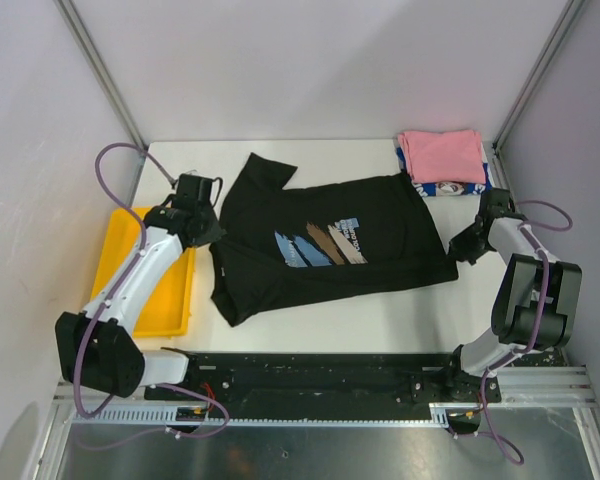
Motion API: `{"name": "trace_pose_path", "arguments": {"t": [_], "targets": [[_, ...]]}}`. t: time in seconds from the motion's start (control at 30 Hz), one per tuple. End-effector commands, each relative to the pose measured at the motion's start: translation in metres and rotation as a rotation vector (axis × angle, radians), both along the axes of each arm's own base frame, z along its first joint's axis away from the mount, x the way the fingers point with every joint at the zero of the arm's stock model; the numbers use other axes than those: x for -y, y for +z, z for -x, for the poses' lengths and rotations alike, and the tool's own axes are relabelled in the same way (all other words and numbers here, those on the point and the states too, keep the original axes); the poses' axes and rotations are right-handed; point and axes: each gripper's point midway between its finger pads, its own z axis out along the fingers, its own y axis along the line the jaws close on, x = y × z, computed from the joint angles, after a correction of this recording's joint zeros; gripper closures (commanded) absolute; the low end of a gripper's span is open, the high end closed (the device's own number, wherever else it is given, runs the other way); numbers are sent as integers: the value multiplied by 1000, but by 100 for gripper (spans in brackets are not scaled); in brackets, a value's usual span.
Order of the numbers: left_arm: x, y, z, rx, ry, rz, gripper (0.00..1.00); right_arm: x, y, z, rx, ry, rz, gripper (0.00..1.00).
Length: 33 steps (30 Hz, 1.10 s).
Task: Fold and stack the t-shirts
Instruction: Fold the flattened tshirt in 1/3 of the way
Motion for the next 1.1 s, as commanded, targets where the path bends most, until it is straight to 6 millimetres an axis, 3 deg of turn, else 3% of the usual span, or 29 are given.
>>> {"name": "trace_pose_path", "arguments": {"t": [0.0, 0.23, 0.43, 1.07], "targets": [[1, 17, -21, 59, -21, 2, 100, 6, 23, -29, 109, 2, 10, 100], [-2, 8, -26, 38, -14, -5, 100, -1, 22, -45, 146, 33, -19, 100], [-11, 4, -15, 34, 14, -5, 100, -4, 18, -54, 157, 55, -25, 100], [-24, -24, -4, -28, 42, -20, 100, -13, 9, -63, 165, 103, -30, 100]]}}
